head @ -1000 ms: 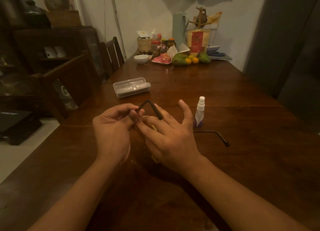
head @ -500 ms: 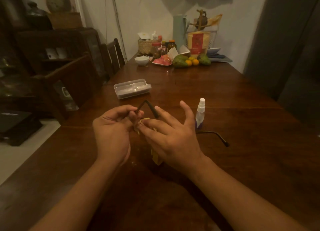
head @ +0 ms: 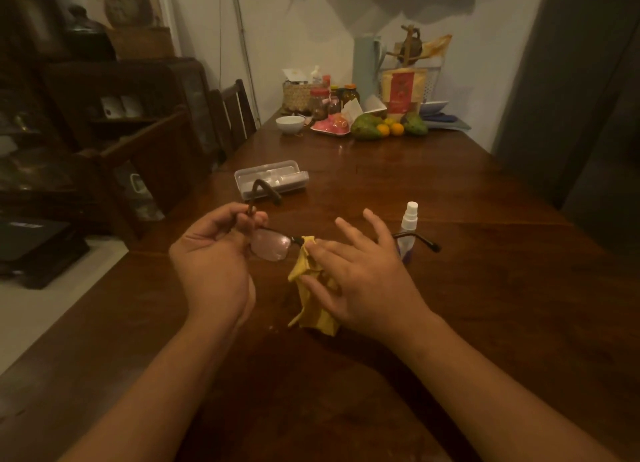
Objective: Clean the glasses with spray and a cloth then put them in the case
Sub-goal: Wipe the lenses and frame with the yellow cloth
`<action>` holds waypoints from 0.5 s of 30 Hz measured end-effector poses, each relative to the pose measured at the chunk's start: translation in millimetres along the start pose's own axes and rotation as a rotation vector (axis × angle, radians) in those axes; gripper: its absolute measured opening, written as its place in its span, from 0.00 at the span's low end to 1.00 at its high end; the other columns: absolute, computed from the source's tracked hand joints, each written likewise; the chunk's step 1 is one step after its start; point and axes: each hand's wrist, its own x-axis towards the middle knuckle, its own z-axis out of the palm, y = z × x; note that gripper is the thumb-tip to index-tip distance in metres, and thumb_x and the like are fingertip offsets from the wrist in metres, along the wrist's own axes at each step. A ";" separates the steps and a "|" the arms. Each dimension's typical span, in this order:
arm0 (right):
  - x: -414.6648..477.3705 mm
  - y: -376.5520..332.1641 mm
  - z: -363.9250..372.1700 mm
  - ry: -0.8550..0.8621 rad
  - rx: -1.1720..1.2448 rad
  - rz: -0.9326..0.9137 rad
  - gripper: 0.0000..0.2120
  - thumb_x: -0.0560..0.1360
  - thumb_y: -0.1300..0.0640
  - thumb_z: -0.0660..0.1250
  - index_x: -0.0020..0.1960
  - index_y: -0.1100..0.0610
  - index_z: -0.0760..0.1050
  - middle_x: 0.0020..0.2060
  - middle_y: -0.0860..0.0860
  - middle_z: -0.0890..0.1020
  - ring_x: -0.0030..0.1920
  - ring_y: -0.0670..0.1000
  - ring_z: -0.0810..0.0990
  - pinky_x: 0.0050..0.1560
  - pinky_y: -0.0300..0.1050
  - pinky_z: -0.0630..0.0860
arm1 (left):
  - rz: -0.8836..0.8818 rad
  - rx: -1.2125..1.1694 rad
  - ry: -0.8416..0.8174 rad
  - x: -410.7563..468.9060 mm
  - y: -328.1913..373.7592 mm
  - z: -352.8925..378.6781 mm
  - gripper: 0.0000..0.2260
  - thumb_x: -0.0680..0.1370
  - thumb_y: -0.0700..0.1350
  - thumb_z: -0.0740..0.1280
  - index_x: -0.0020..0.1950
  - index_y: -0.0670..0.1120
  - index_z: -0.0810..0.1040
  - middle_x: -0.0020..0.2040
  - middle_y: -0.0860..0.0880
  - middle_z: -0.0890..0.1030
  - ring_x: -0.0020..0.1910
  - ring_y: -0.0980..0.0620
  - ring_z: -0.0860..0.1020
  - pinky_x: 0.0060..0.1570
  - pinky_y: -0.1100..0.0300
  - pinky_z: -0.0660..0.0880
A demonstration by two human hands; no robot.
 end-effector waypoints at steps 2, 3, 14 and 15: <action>0.2 -1.3 -1.1 -0.025 -0.091 -0.017 0.21 0.78 0.42 0.66 0.66 0.51 0.78 0.62 0.49 0.83 0.71 0.60 0.73 0.74 0.72 0.53 | -0.021 -0.034 0.002 2.7 0.1 -3.6 0.24 0.76 0.24 0.61 0.35 0.49 0.86 0.35 0.51 0.84 0.37 0.54 0.83 0.39 0.67 0.78; 0.2 -1.4 -1.9 -0.012 -0.111 -0.014 0.19 0.78 0.43 0.67 0.66 0.50 0.78 0.61 0.48 0.83 0.72 0.61 0.73 0.74 0.74 0.51 | -0.028 -0.042 0.001 3.3 -0.1 -4.7 0.23 0.76 0.24 0.61 0.35 0.49 0.85 0.35 0.51 0.84 0.37 0.53 0.83 0.39 0.67 0.79; -0.4 -2.9 -4.0 0.028 -0.191 0.060 0.15 0.71 0.50 0.77 0.57 0.50 0.84 0.54 0.49 0.86 0.69 0.65 0.75 0.71 0.74 0.48 | -0.025 -0.021 -0.008 2.4 -3.7 -5.0 0.23 0.75 0.24 0.62 0.36 0.49 0.85 0.36 0.48 0.84 0.40 0.52 0.84 0.41 0.66 0.79; -0.1 -3.1 -3.1 0.040 -0.183 0.059 0.18 0.71 0.51 0.78 0.59 0.51 0.83 0.56 0.49 0.86 0.69 0.65 0.75 0.71 0.74 0.49 | -0.025 -0.020 -0.007 1.3 -4.5 -4.4 0.23 0.75 0.24 0.62 0.36 0.49 0.85 0.36 0.49 0.84 0.39 0.52 0.84 0.41 0.66 0.79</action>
